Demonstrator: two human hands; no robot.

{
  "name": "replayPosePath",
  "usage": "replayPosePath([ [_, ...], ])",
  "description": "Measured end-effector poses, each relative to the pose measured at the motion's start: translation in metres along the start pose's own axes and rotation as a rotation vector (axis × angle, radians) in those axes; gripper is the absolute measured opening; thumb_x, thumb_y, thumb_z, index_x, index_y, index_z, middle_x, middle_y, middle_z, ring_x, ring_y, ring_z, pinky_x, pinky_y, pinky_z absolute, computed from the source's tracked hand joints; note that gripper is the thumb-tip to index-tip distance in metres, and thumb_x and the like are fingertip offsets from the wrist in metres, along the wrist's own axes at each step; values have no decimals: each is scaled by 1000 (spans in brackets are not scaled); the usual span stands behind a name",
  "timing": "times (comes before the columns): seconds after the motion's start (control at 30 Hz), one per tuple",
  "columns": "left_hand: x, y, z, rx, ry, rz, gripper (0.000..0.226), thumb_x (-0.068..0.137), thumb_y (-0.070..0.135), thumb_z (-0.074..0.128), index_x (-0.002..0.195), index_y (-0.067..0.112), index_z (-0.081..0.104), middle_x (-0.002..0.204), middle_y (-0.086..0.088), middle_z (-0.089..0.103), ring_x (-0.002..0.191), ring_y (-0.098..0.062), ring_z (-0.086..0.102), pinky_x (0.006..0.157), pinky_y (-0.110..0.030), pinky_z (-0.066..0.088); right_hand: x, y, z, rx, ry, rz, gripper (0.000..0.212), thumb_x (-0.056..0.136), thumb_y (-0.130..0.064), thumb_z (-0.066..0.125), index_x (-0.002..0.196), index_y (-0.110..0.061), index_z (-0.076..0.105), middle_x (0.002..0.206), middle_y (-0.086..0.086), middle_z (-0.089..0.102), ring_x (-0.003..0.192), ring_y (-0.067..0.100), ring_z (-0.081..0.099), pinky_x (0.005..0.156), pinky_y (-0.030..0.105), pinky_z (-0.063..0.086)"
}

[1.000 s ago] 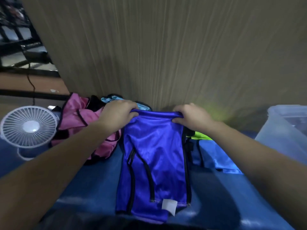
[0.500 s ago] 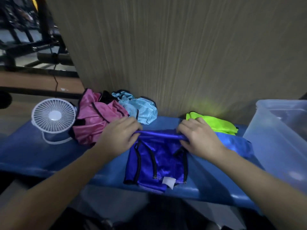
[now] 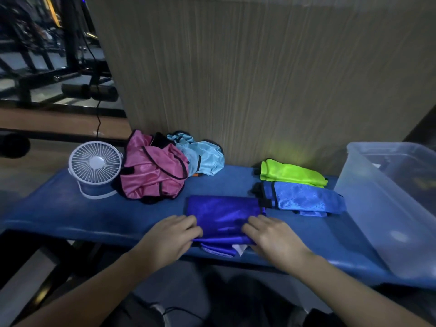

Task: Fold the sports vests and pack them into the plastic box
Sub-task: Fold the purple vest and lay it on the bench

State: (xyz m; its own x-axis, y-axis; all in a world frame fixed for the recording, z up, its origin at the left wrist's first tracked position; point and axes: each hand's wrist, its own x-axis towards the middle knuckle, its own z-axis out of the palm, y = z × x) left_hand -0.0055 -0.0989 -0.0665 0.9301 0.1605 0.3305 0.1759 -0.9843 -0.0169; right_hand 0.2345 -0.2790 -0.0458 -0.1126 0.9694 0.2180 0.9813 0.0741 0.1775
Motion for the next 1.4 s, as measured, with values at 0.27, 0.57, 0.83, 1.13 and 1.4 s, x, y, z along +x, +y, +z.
replayPosePath([
  [0.27, 0, 3, -2, -145, 35, -86, 27, 99, 54, 48, 95, 34, 67, 94, 16, 54, 82, -4, 51, 74, -26, 43, -11, 5, -3, 156, 24, 68, 35, 92, -56, 48, 107, -26, 61, 97, -7, 57, 86, 19, 58, 75, 34, 50],
  [0.57, 55, 8, 20, -208, 21, -317, 58, 96, 53, 32, 146, 25, 46, 155, 11, 37, 145, -9, 31, 119, -26, 25, 21, 9, 23, 161, 72, 258, 66, 97, -59, 41, 141, -11, 51, 146, 9, 46, 140, 27, 40, 116, 42, 34],
  [0.83, 44, -10, 51, -131, -258, -362, 98, 76, 85, -13, 160, 35, -2, 165, 12, -15, 152, -8, -16, 124, -29, -5, 16, 8, 45, 198, -152, 293, 97, 87, -82, 2, 160, -19, 12, 168, 5, 1, 154, 19, -4, 126, 39, 4],
  [1.13, 43, -9, 53, -107, -277, -394, 91, 81, 82, -5, 158, 36, -9, 163, 10, -24, 151, -9, -22, 126, -35, -3, 14, 3, 50, 218, -224, 347, 99, 82, -82, -7, 160, -22, -3, 164, 2, -19, 153, 21, -15, 125, 43, 2],
  [1.4, 46, -10, 44, -232, -265, -434, 94, 76, 88, 9, 158, 42, 5, 167, 16, -6, 152, -3, -14, 122, -27, -5, 16, 5, 38, 332, -216, 379, 102, 79, -87, -3, 159, -26, 14, 167, 0, 4, 154, 17, 0, 125, 41, 6],
])
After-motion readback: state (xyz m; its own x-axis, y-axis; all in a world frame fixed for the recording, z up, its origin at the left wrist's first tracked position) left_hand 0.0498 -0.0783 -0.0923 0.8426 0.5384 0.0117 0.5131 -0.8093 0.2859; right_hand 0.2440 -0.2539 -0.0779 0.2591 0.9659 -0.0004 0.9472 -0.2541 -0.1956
